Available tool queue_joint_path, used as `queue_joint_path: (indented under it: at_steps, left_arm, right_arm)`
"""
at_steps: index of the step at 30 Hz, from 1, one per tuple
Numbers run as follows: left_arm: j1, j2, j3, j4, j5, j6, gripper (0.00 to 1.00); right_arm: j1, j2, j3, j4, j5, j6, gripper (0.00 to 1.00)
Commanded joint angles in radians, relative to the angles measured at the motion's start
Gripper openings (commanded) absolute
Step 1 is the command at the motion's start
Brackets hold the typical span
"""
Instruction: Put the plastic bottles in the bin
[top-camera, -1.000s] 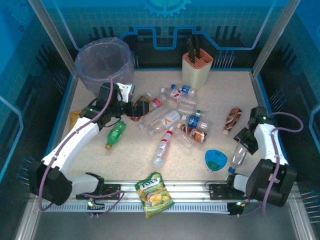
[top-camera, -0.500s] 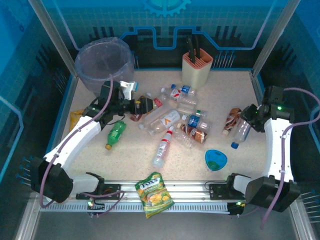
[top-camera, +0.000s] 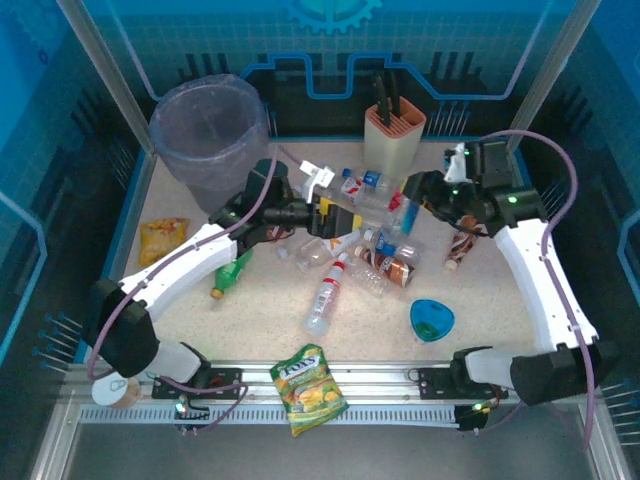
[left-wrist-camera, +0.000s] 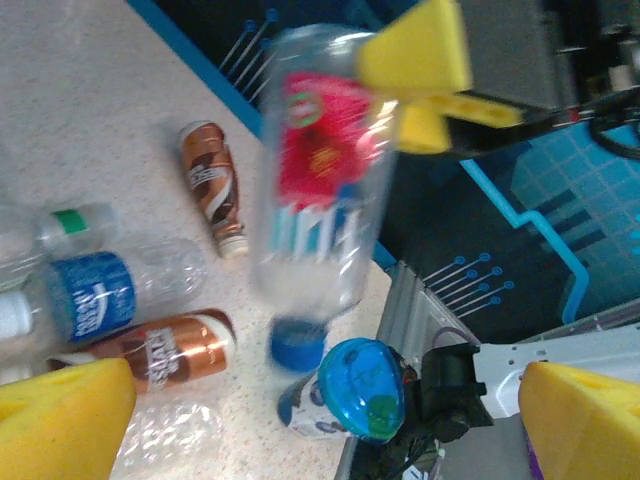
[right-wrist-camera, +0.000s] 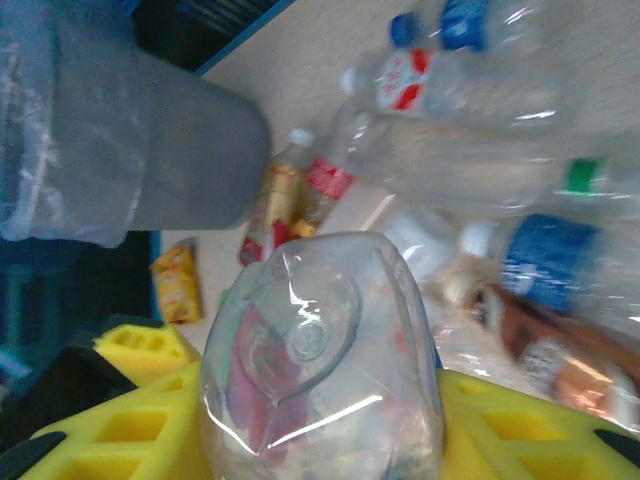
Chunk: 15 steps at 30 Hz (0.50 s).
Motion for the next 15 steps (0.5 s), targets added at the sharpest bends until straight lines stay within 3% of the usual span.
queue_joint_path:
  at_steps: [1, 9, 15]
  left_arm:
    - [-0.043, 0.030, 0.042, 0.006, -0.077, 0.023, 0.99]
    - [-0.097, 0.080, 0.092, -0.128, -0.294, 0.115, 0.99]
    - [-0.117, 0.114, 0.108, -0.158, -0.361, 0.139, 0.95]
  right_arm:
    - [0.059, 0.028, -0.052, 0.220, -0.112, 0.149, 0.50]
    - [0.109, 0.060, -0.071, 0.297, -0.149, 0.190, 0.50]
    - [0.115, 0.056, -0.086, 0.327, -0.160, 0.206, 0.50]
